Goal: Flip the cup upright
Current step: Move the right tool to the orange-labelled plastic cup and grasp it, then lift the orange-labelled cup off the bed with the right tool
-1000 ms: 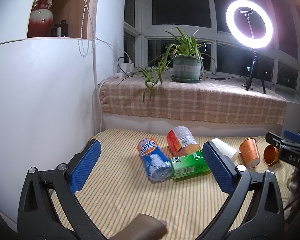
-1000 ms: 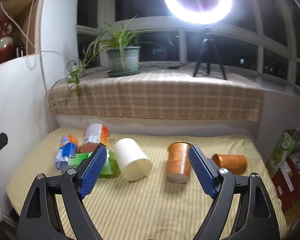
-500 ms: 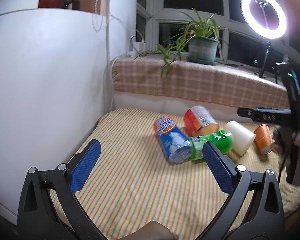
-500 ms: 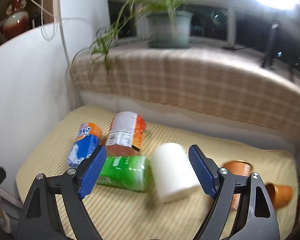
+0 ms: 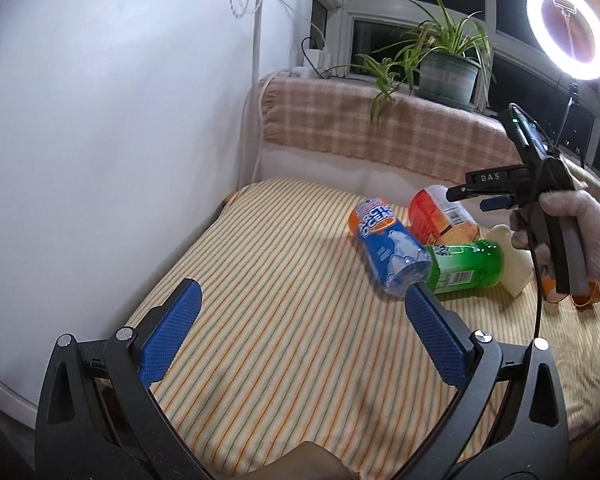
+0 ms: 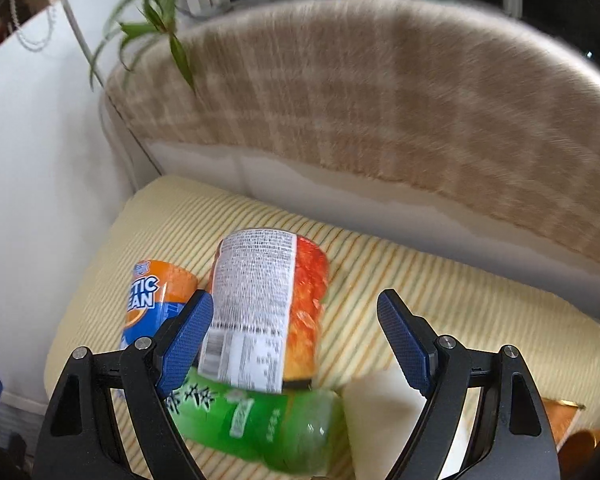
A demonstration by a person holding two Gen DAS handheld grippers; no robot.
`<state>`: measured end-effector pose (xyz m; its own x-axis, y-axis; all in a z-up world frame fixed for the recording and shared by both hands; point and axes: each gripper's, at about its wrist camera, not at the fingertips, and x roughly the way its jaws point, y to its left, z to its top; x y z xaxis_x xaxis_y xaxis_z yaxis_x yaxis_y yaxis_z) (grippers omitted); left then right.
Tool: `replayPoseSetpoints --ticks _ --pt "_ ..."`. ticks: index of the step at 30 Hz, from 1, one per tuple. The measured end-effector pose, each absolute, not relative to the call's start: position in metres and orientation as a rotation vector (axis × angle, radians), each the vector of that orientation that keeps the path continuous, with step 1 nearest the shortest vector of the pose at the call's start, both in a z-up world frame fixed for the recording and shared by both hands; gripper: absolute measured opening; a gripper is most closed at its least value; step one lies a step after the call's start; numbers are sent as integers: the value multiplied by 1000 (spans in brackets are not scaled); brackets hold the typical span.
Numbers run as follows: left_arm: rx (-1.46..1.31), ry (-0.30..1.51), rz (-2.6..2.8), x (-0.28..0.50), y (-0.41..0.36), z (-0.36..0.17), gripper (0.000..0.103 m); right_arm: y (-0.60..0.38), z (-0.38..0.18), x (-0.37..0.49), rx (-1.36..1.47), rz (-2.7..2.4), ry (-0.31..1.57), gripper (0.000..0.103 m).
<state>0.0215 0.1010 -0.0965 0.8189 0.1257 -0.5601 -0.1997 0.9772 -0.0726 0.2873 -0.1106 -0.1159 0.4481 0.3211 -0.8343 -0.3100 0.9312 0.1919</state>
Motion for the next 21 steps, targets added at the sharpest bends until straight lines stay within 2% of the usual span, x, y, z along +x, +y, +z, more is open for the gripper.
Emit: replayPoseSetpoints --ticks 15,21 --pt "-132 592 211 25 113 -98 103 -77 -151 331 65 467 1236 84" --pt "-124 586 222 25 112 -97 103 -81 -150 334 101 472 1246 83"
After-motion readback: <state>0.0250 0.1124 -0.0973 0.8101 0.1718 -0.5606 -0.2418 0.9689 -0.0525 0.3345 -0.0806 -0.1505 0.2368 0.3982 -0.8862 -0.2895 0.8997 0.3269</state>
